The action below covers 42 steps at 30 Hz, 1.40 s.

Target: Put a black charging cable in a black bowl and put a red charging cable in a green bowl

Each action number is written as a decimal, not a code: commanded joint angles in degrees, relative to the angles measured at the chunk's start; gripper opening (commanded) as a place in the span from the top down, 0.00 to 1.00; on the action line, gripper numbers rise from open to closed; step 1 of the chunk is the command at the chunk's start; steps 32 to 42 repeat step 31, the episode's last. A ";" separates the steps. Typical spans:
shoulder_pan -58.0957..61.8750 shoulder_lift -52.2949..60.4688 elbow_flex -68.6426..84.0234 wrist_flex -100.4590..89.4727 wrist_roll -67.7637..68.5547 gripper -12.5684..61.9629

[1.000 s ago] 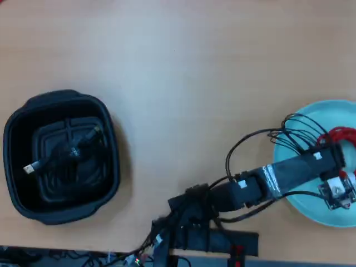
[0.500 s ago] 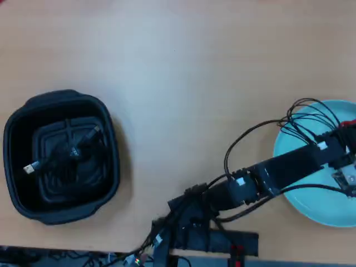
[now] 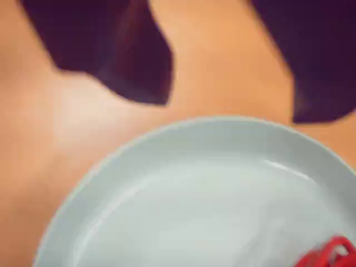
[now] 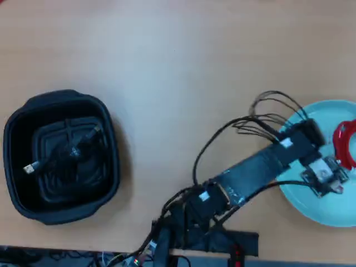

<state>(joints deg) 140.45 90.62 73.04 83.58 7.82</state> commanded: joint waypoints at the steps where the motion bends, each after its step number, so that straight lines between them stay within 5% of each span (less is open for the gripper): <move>1: -4.57 6.42 1.41 1.41 1.41 0.55; 9: -24.96 23.03 18.28 -4.48 9.76 0.55; 18: -44.74 29.36 32.34 -19.34 15.64 0.55; 31: -46.76 34.54 79.72 -76.82 15.21 0.55; 42: -46.76 34.54 79.72 -76.82 15.21 0.55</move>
